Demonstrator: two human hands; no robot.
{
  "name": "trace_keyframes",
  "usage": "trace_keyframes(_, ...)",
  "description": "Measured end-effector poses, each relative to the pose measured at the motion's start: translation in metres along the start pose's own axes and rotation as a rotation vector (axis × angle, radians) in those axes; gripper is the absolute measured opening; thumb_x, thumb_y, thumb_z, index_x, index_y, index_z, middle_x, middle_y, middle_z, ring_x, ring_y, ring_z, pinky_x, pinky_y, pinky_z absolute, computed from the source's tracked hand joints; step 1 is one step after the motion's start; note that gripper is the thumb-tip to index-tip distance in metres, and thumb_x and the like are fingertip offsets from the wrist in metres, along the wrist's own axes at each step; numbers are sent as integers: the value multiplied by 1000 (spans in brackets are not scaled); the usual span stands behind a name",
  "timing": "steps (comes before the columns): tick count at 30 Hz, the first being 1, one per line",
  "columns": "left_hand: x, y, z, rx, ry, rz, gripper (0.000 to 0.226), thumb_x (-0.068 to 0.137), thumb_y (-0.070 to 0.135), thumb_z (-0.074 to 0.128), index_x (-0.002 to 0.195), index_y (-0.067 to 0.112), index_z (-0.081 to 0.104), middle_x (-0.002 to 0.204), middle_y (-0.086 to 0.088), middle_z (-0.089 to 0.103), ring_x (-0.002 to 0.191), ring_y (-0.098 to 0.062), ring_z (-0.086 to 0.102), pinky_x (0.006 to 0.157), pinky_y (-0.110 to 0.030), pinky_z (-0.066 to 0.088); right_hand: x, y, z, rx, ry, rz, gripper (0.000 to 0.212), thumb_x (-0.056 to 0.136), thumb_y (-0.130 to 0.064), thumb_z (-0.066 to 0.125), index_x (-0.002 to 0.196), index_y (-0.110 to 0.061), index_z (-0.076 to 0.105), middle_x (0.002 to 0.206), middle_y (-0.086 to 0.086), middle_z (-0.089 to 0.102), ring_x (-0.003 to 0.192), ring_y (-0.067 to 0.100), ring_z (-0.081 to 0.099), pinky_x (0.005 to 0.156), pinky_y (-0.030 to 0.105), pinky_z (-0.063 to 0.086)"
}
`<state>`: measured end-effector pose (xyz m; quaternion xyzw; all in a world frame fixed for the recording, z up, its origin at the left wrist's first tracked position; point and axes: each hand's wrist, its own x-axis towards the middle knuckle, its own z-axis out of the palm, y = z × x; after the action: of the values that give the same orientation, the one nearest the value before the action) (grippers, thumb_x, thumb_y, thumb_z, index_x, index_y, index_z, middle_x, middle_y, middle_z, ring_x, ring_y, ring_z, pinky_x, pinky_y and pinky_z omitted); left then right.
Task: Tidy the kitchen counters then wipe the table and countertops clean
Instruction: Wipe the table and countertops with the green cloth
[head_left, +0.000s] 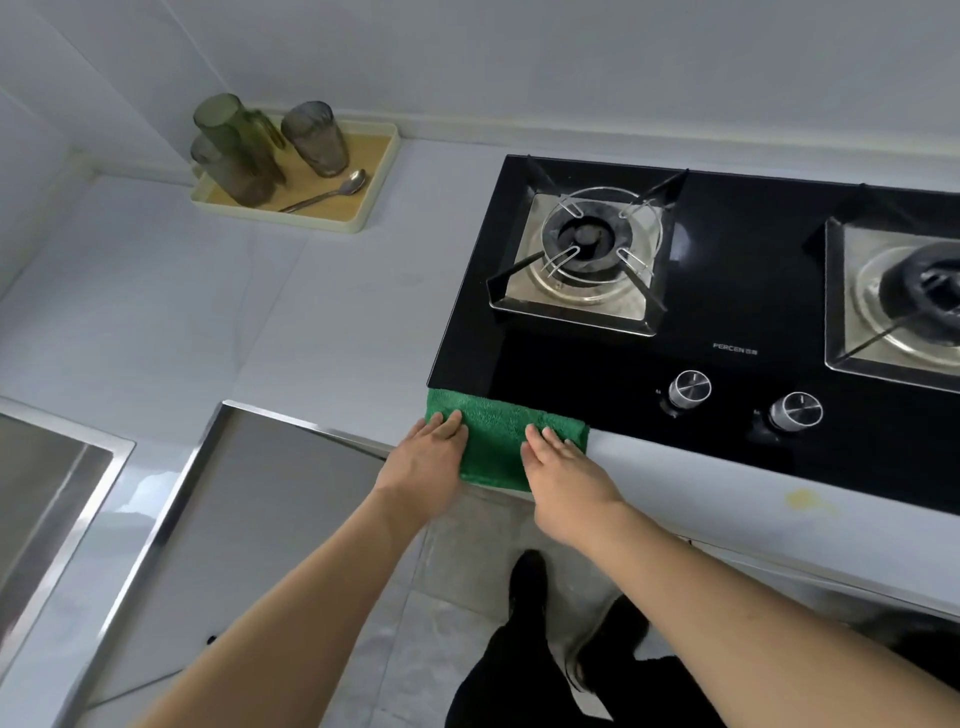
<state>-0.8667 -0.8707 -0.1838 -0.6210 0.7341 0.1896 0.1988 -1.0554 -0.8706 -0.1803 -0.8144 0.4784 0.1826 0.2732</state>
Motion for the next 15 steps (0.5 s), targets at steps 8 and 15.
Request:
trace_keyframes(8, -8, 59, -3, -44, -50, -77, 70, 92, 9, 40, 156, 7, 12, 165, -6, -1, 152, -25, 2, 123, -34, 9, -33, 42, -3, 27, -24, -61, 68, 92, -2, 36, 154, -11, 11, 162, 2, -5, 149, 17, 3, 119, 33, 19)
trace_keyframes(15, -8, 175, 8, -99, -19, -52, 69, 93, 8, 40, 157, 13, 15, 165, 4, -1, 152, -18, 2, 119, -33, 25, -111, 136, 8, -31, -64, -41, 65, 94, -2, 34, 155, -13, 13, 162, -1, -5, 149, 13, 5, 113, 34, 29)
